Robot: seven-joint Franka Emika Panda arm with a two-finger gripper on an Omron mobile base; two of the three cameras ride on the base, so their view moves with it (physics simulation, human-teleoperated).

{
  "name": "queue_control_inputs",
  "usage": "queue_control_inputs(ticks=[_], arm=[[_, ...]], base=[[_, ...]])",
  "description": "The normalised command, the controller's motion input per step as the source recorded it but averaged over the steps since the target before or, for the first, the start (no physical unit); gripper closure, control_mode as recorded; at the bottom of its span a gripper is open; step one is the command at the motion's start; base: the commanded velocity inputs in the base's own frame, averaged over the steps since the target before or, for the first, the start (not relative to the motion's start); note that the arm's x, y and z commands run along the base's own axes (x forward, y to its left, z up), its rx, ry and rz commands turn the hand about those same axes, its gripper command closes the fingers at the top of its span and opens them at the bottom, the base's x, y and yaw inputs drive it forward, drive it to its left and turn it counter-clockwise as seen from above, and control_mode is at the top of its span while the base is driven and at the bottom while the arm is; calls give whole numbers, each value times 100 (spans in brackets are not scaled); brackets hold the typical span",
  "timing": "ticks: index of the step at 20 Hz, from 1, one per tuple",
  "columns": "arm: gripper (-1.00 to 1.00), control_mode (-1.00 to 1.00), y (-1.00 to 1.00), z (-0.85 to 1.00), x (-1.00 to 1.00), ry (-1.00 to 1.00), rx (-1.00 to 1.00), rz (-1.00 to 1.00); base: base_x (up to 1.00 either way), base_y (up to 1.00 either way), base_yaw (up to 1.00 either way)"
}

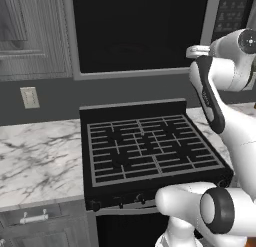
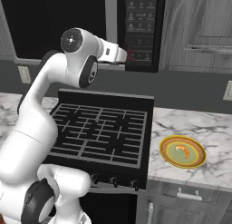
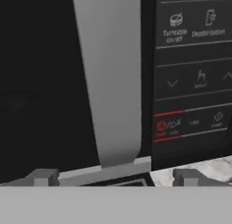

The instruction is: Pick the shrimp from the counter and place it in the microwave. Then turn on the microwave.

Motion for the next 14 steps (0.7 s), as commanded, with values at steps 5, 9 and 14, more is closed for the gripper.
queue_control_inputs(ticks=[5,9,14], arm=[[-100,-100,-16,27,36,0,0,0],[-100,-100,-6,16,38,0,1,0],[-100,-100,0,7,41,0,5,0]], base=[[0,0,0],[0,0,0],[0,0,0]])
